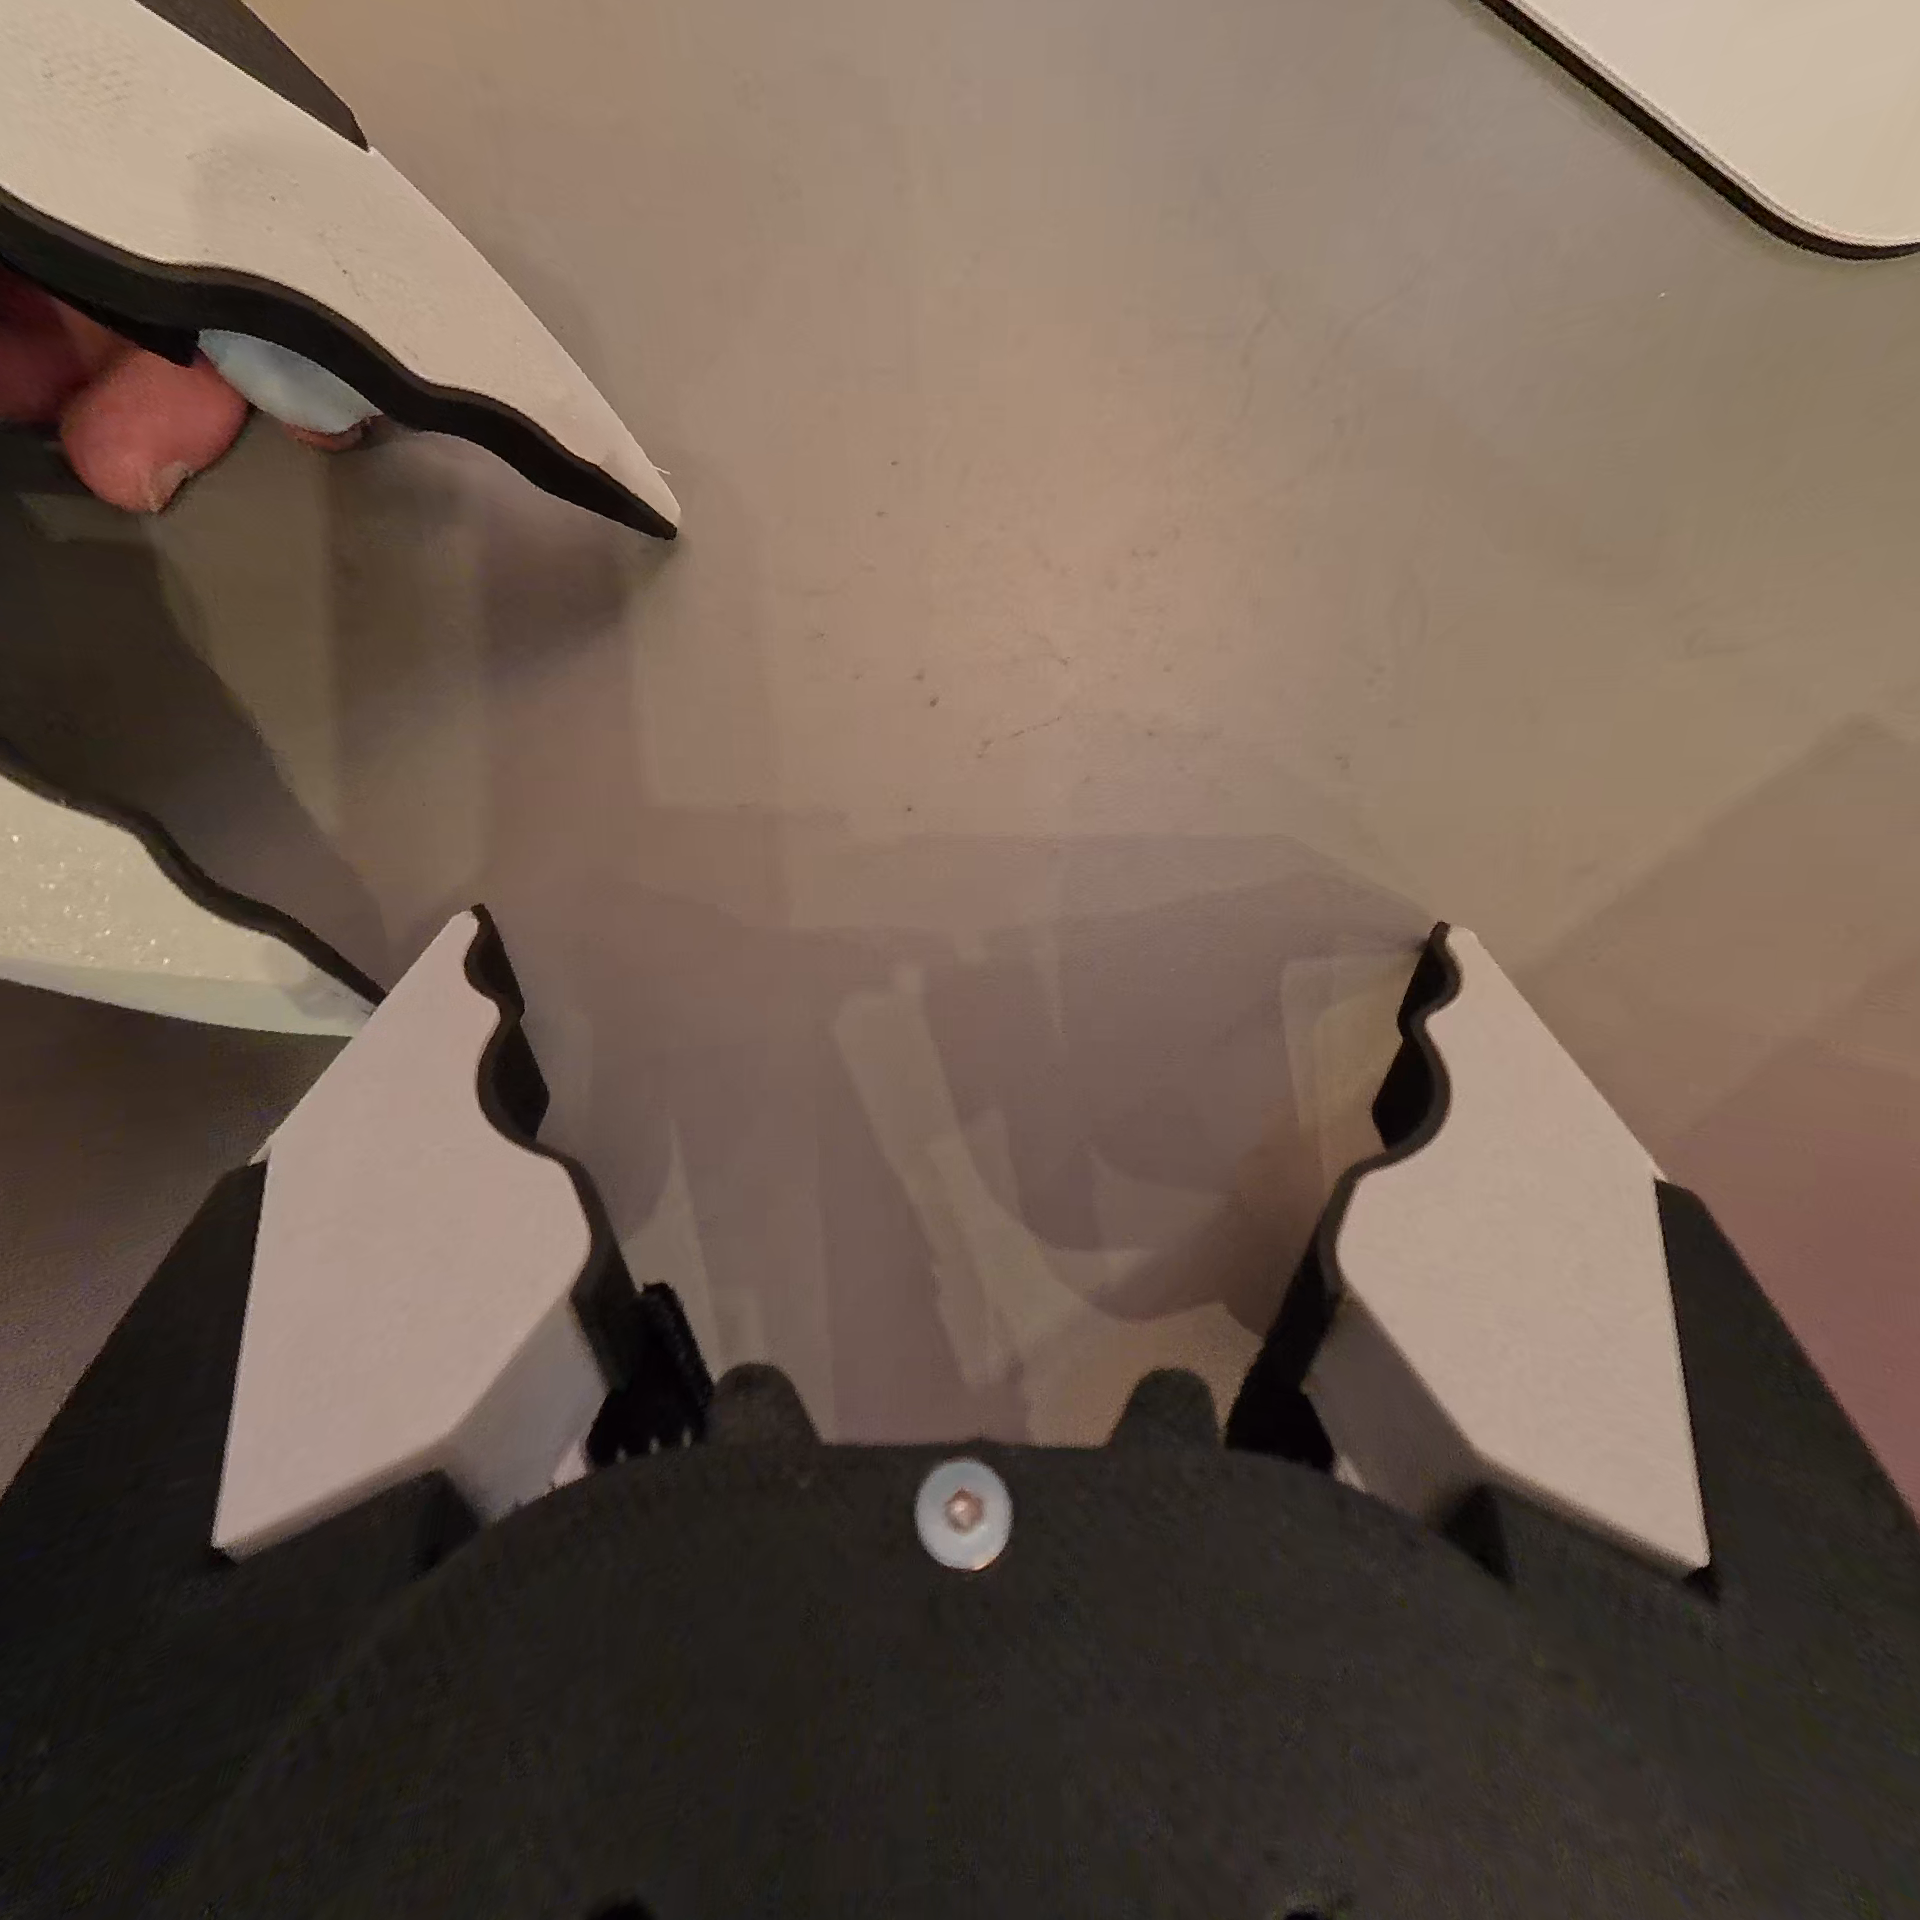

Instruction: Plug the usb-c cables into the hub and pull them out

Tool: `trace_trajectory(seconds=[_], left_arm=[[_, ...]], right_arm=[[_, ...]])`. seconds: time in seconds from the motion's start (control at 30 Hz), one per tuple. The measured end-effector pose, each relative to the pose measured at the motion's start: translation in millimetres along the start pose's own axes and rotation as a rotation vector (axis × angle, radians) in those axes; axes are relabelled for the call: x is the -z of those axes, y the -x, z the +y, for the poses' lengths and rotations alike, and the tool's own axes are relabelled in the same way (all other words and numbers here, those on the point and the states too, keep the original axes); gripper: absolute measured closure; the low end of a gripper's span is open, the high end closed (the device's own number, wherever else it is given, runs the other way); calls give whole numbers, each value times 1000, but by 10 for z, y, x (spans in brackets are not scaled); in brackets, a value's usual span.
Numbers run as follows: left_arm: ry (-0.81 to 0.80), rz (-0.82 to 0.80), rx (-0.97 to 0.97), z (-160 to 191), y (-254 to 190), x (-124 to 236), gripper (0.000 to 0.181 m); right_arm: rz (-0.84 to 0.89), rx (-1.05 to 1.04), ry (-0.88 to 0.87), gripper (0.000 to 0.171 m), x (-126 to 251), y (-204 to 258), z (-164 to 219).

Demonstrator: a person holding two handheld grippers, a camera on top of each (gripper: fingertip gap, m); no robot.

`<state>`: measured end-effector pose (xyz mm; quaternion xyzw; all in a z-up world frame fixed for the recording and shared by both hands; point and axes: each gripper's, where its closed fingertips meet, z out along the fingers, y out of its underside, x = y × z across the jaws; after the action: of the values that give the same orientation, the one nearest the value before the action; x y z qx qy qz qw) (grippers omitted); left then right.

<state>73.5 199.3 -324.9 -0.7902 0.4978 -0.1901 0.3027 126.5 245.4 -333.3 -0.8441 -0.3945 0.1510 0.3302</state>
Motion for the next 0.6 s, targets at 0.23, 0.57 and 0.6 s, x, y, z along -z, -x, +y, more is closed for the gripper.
trace_trajectory(seconds=[0.23, 0.57, 0.6], left_arm=[[-3, -15, 12, -12, 28, -8, 88], [-3, -12, 13, -13, 29, -6, 89], [-3, -12, 12, -12, 28, -5, 89]], right_arm=[[0, 0, 0, 12, -1, 0, 1], [0, 0, 0, 12, -3, 1, 0], [0, 0, 0, 12, -3, 1, 0]])
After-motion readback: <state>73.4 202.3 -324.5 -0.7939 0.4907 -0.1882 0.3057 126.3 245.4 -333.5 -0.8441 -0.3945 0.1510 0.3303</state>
